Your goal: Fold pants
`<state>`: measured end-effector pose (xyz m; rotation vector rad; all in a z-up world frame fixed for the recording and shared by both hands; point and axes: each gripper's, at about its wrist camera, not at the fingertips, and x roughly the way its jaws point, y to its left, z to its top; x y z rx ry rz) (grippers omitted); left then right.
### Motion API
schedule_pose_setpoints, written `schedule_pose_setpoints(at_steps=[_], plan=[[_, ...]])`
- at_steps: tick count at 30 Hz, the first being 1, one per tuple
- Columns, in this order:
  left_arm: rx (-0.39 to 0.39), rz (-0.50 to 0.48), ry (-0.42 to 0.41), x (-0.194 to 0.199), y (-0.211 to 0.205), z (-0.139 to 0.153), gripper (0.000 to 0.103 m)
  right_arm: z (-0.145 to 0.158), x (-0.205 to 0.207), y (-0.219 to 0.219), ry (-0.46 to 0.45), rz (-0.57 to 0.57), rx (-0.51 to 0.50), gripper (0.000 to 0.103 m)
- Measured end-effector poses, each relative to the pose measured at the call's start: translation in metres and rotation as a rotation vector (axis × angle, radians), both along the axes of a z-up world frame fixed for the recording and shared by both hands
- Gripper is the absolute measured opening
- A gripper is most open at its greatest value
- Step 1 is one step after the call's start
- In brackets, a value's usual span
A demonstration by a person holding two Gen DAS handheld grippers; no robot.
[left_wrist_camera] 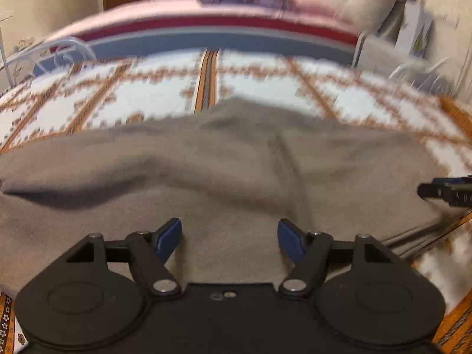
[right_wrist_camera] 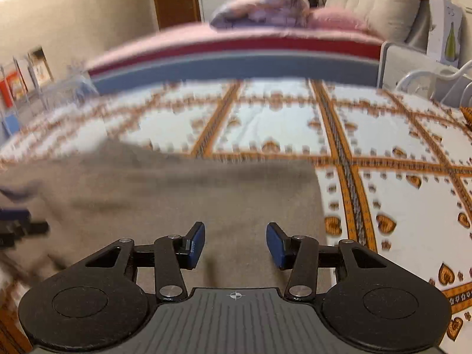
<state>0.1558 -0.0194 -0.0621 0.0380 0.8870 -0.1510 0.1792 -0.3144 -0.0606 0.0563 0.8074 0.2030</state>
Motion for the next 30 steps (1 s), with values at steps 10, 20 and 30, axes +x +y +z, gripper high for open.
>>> schedule_pose_setpoints(at_steps=[10,20,30], plan=[[-0.040,0.112,-0.043,0.044,0.037,0.007,0.060,0.015,0.036,-0.005,-0.109,-0.016,0.028,0.047],[-0.015,0.088,-0.141,0.011,0.058,0.030,0.063,0.003,0.052,-0.012,-0.057,-0.027,0.089,0.052],[-0.105,0.428,-0.095,-0.062,0.197,0.040,0.050,0.022,-0.005,0.012,-0.065,0.042,0.166,0.056]])
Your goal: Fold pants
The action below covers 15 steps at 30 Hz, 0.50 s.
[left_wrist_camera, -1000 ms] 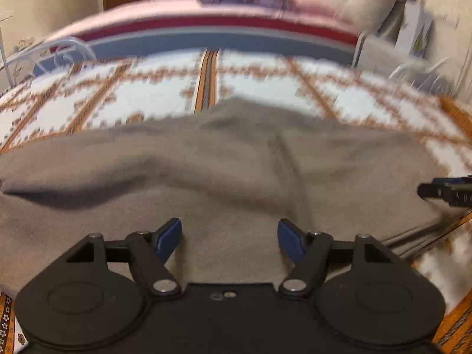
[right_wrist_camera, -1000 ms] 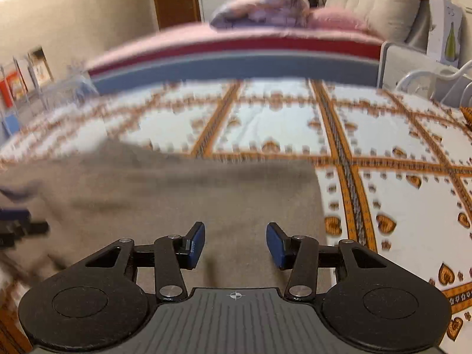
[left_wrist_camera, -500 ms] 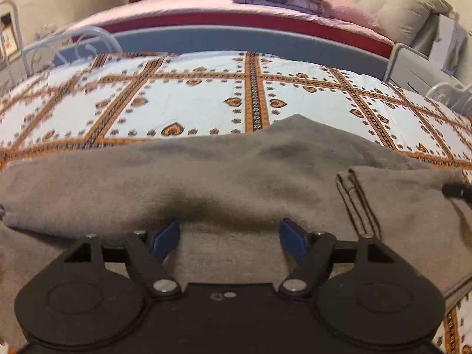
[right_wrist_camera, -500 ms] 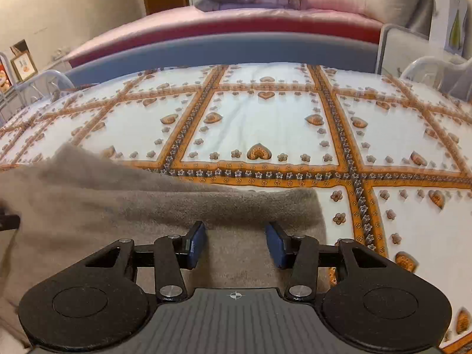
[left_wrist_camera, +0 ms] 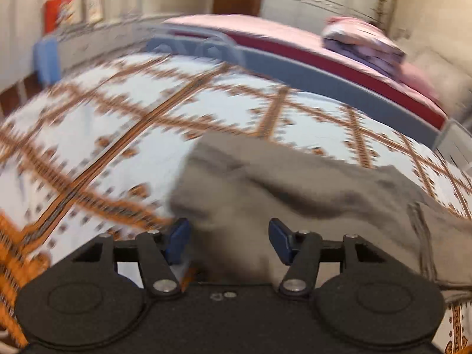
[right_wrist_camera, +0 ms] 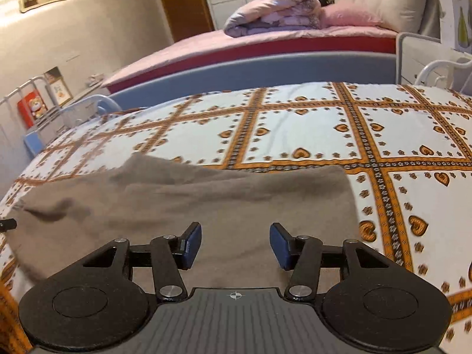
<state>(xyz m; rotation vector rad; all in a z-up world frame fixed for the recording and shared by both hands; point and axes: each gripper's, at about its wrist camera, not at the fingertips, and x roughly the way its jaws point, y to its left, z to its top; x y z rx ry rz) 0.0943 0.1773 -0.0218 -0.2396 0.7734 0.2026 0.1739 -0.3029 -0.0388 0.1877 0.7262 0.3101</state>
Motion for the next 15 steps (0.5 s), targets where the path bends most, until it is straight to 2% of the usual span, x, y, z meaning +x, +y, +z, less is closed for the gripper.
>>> schedule_pose_setpoints(at_steps=[1,2,4,7,8,9,10,13,15], plan=[[-0.015,0.009,0.018,0.000,0.005,-0.003,0.050,0.002,-0.005,0.004,-0.009,0.010,0.003,0.065],[-0.029,0.003,0.032,0.002,0.009,-0.007,0.050,0.004,-0.010,0.009,-0.023,0.018,0.004,0.068],[-0.054,0.003,0.052,0.005,0.013,-0.014,0.051,0.006,-0.018,0.019,-0.047,0.037,-0.003,0.070],[-0.126,0.033,0.067,0.017,0.020,-0.028,0.063,0.005,-0.025,0.031,-0.060,0.063,-0.011,0.070],[-0.134,0.064,0.074,0.018,0.022,-0.033,0.072,0.003,-0.026,0.034,-0.057,0.071,-0.010,0.070],[-0.151,0.098,0.081,0.017,0.023,-0.036,0.073,0.002,-0.027,0.037,-0.056,0.073,-0.013,0.070],[-0.153,0.107,0.078,0.014,0.022,-0.036,0.073,0.000,-0.028,0.038,-0.055,0.075,-0.017,0.070],[-0.086,0.126,0.086,0.008,0.009,-0.032,0.074,-0.004,-0.027,0.042,-0.045,0.078,-0.021,0.070],[-0.094,0.172,0.070,0.003,0.005,-0.034,0.074,-0.007,-0.025,0.042,-0.040,0.076,-0.021,0.070]])
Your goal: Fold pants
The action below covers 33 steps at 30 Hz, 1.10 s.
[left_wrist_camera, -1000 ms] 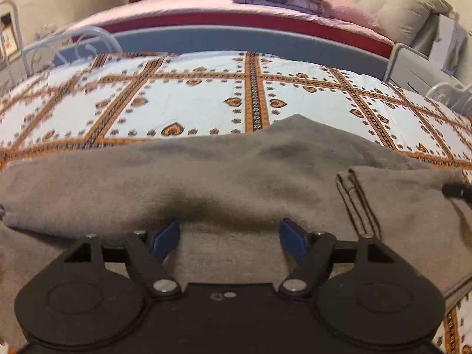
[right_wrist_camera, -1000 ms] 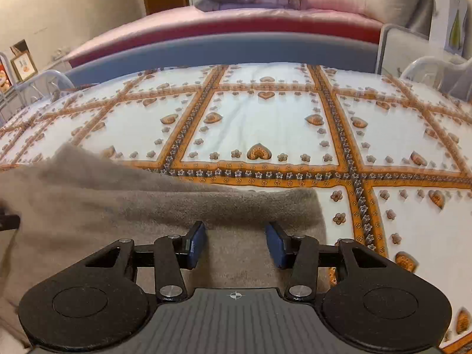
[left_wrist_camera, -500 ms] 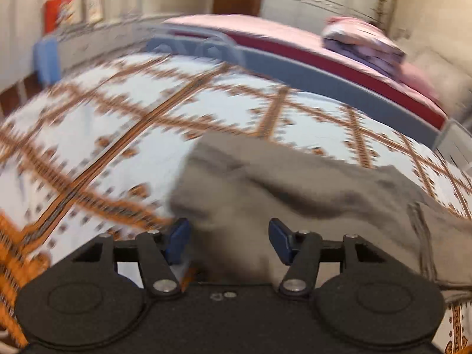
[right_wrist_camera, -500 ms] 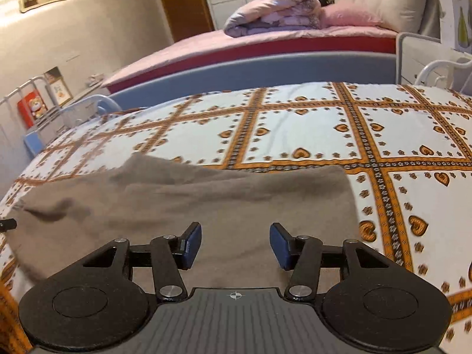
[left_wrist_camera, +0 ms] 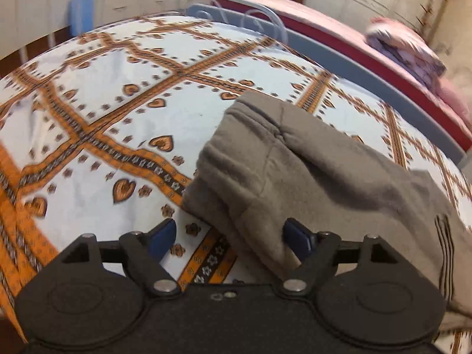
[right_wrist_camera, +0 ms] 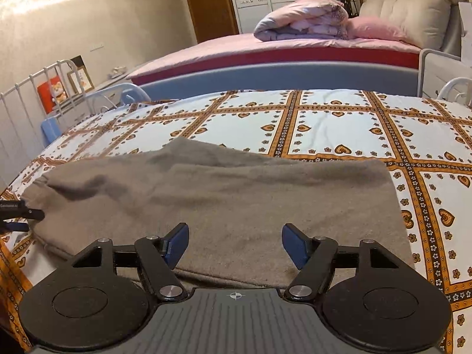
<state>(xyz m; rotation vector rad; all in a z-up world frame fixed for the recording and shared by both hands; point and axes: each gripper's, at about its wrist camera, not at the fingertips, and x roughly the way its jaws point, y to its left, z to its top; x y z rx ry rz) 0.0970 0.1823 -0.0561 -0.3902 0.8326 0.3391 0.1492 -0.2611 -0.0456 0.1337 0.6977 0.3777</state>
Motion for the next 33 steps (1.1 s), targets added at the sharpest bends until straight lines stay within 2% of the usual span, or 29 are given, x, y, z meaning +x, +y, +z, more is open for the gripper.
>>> schedule_pose_setpoints(at_steps=[1,3,5,7,10,12,20,22,24,26,27,29,32,33], plan=[[-0.019,0.013,-0.004,0.000,-0.001,-0.004,0.075,-0.001,0.001,0.000,0.003,-0.001,0.003,0.070],[-0.006,0.003,0.005,0.011,-0.005,-0.012,0.087,-0.003,0.003,0.002,0.011,0.002,0.010,0.070],[0.006,-0.011,-0.003,0.022,-0.008,-0.015,0.096,-0.004,0.003,0.004,0.011,0.010,-0.001,0.070],[0.025,-0.018,-0.004,0.026,-0.009,-0.018,0.098,-0.004,0.002,0.005,0.008,0.014,-0.007,0.070],[0.014,-0.020,-0.022,0.014,-0.009,-0.016,0.093,-0.004,0.002,-0.001,0.005,0.001,-0.005,0.070],[-0.012,-0.007,-0.050,0.003,-0.004,-0.014,0.086,-0.003,0.003,-0.006,0.006,-0.008,0.010,0.070],[-0.047,-0.038,-0.158,0.002,0.008,-0.026,0.079,0.001,0.005,-0.006,-0.001,-0.004,0.030,0.070],[-0.047,-0.026,-0.186,0.003,0.009,-0.026,0.074,0.001,0.004,-0.005,-0.007,-0.006,0.029,0.070],[-0.092,0.003,-0.217,0.004,0.017,-0.023,0.057,0.000,0.005,-0.006,0.001,-0.012,0.028,0.070],[-0.179,0.035,-0.234,0.005,0.027,-0.023,0.047,-0.003,0.006,-0.008,0.010,-0.038,0.001,0.070],[-0.188,0.016,-0.215,0.010,0.026,-0.023,0.035,-0.005,0.006,-0.010,0.015,-0.053,-0.015,0.070],[-0.186,-0.012,-0.225,0.012,0.022,-0.013,0.027,-0.009,0.006,-0.010,0.023,-0.053,-0.042,0.070],[-0.125,-0.109,-0.335,0.007,0.000,0.019,0.024,-0.030,0.014,0.002,0.056,-0.094,-0.231,0.070],[-0.104,-0.145,-0.351,0.007,-0.009,0.029,0.024,-0.036,0.016,0.004,0.060,-0.093,-0.247,0.071]])
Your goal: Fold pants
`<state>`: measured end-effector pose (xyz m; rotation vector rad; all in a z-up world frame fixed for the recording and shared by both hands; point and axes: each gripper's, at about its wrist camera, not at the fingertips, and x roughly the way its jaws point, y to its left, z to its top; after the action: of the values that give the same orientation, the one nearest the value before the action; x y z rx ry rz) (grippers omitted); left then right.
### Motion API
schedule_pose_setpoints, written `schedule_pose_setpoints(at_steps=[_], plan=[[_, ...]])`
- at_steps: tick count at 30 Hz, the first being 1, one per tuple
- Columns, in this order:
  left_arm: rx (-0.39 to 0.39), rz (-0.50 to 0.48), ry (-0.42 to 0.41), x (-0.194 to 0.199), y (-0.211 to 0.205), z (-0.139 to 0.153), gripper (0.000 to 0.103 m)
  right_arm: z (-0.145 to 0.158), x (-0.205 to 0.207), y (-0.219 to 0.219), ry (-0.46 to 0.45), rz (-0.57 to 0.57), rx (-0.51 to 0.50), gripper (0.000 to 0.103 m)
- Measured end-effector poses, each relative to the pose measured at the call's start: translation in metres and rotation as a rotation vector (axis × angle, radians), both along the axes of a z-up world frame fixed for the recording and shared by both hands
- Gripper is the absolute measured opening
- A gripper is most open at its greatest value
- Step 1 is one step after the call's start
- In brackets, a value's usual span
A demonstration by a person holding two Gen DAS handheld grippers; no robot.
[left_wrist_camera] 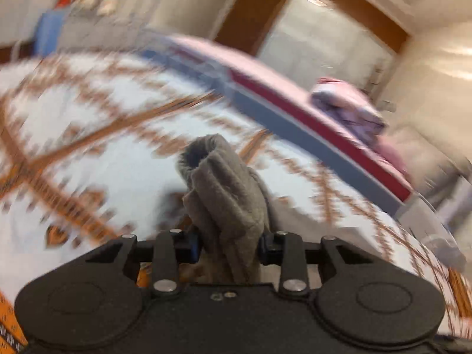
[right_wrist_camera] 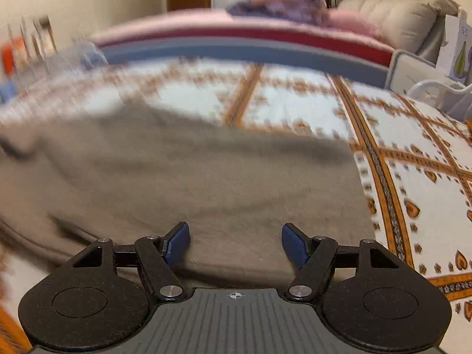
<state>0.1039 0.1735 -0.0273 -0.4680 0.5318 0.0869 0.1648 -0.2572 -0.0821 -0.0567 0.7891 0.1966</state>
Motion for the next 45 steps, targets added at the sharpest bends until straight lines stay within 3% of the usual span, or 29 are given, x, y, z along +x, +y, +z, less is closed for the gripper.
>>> schedule_pose_setpoints(at_steps=[2,5,9,13,17,19,20,23,24,25,26,27,35,45], plan=[[0.024,-0.064,-0.040,0.000,-0.020,0.018,0.024,0.002,0.000,0.004,-0.016,-0.004,-0.016,0.071],[0.086,-0.176,-0.093,0.006,-0.066,0.042,0.024,0.020,-0.009,-0.014,-0.061,-0.019,0.104,0.071],[0.157,-0.302,-0.125,0.021,-0.152,0.054,0.024,0.042,-0.016,-0.053,-0.102,-0.120,0.143,0.071],[0.180,-0.441,-0.116,0.036,-0.242,0.042,0.024,0.056,-0.029,-0.117,-0.139,-0.255,0.197,0.071],[0.195,-0.531,-0.055,0.042,-0.324,0.012,0.024,0.058,-0.037,-0.164,-0.138,-0.344,0.288,0.072],[0.217,-0.560,-0.028,0.038,-0.360,0.001,0.027,0.056,-0.033,-0.178,-0.128,-0.371,0.323,0.071],[0.240,-0.583,-0.047,0.030,-0.370,-0.001,0.033,0.054,-0.032,-0.186,-0.124,-0.394,0.337,0.071],[0.217,-0.617,-0.003,0.026,-0.375,-0.011,0.038,0.049,-0.033,-0.207,-0.095,-0.431,0.447,0.071],[0.205,-0.609,0.009,0.026,-0.370,-0.014,0.045,0.048,-0.034,-0.212,-0.092,-0.434,0.485,0.071],[0.176,-0.611,0.008,0.024,-0.366,-0.015,0.053,0.048,-0.035,-0.215,-0.090,-0.435,0.508,0.071],[0.144,-0.614,-0.006,0.022,-0.362,-0.014,0.075,0.049,-0.035,-0.215,-0.090,-0.437,0.519,0.071],[0.132,-0.607,-0.029,0.020,-0.359,-0.013,0.081,0.050,-0.036,-0.215,-0.092,-0.436,0.524,0.071],[0.181,-0.556,-0.023,0.027,-0.354,0.004,0.064,0.049,-0.041,-0.200,-0.082,-0.408,0.512,0.071],[0.237,-0.459,0.009,0.015,-0.307,0.002,0.063,0.050,-0.044,-0.176,-0.078,-0.333,0.509,0.072]])
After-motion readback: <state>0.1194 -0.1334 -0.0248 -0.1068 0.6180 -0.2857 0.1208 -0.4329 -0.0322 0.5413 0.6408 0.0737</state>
